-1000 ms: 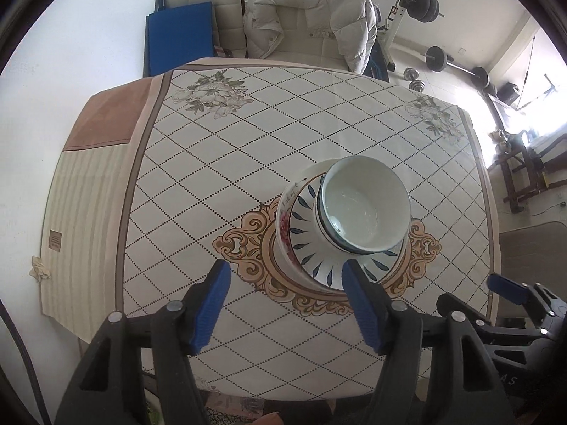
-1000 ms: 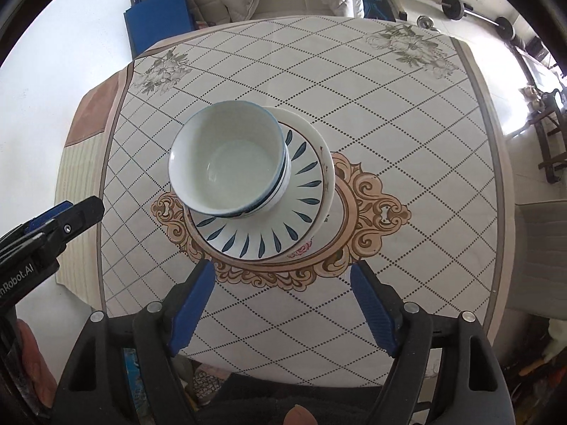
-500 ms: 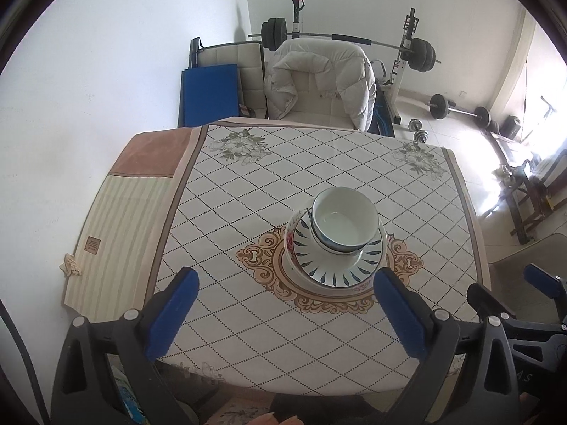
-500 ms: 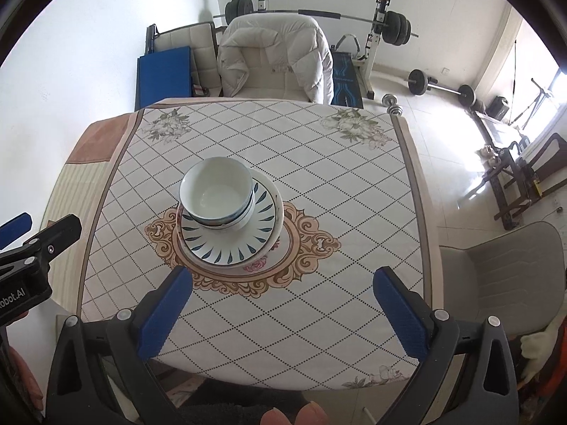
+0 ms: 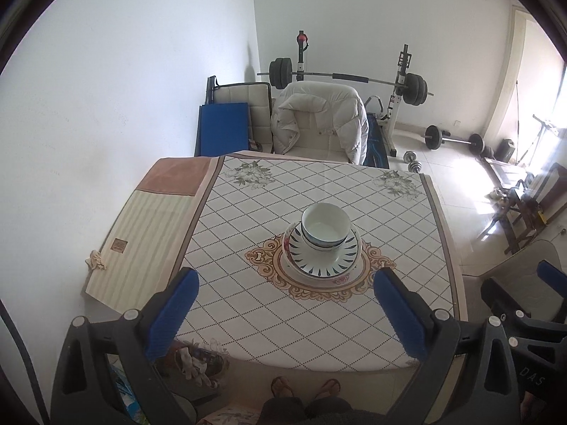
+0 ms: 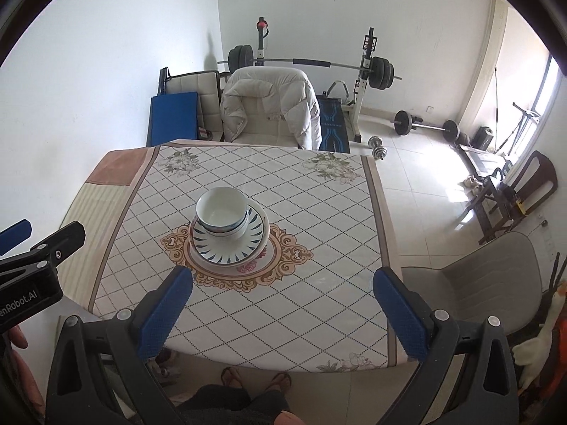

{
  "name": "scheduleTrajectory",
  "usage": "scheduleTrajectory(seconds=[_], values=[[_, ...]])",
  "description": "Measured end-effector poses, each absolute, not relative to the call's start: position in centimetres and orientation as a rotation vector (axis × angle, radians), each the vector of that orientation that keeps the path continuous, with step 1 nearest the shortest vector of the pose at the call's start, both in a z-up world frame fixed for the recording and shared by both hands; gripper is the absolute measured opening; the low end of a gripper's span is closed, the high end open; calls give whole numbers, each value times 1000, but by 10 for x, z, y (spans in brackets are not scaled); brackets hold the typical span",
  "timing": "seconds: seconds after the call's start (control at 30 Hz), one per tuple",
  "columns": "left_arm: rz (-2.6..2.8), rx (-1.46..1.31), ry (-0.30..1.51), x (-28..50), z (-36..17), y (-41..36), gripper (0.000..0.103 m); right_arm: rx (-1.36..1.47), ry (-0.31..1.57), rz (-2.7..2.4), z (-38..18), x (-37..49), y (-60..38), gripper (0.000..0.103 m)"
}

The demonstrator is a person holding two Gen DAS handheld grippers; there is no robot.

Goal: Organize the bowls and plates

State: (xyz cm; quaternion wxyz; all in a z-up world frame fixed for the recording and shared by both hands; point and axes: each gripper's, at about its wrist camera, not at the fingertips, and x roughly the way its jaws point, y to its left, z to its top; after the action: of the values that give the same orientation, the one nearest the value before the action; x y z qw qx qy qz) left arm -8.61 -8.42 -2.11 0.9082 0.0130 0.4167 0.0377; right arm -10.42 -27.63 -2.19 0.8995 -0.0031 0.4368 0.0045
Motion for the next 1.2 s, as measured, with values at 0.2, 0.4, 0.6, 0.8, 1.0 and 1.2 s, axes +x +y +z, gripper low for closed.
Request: scheduleTrajectory(seconds=[0.2,0.4,0.6,0.8,1.0,1.2], values=[[55,51,832,-118,-1,-82,101,-23,814,-34,23,-157,-277,103],[59,41,818,-138,7,-71,101,-19,805,-46,40,-189,-269,103],[58,45,819,-151,5,-63,101,-20,800,-63,45,-207,-259,103],[50,40,826,-155,2,-59,101,-23,804,-68,43,-211,-250,103],[42,49,820,-159,2,-55,101,-26,813,-87,40,-211,-245,103],[48,46,809,-160,4,-48,101,-18,812,-110,40,-212,-242,103]])
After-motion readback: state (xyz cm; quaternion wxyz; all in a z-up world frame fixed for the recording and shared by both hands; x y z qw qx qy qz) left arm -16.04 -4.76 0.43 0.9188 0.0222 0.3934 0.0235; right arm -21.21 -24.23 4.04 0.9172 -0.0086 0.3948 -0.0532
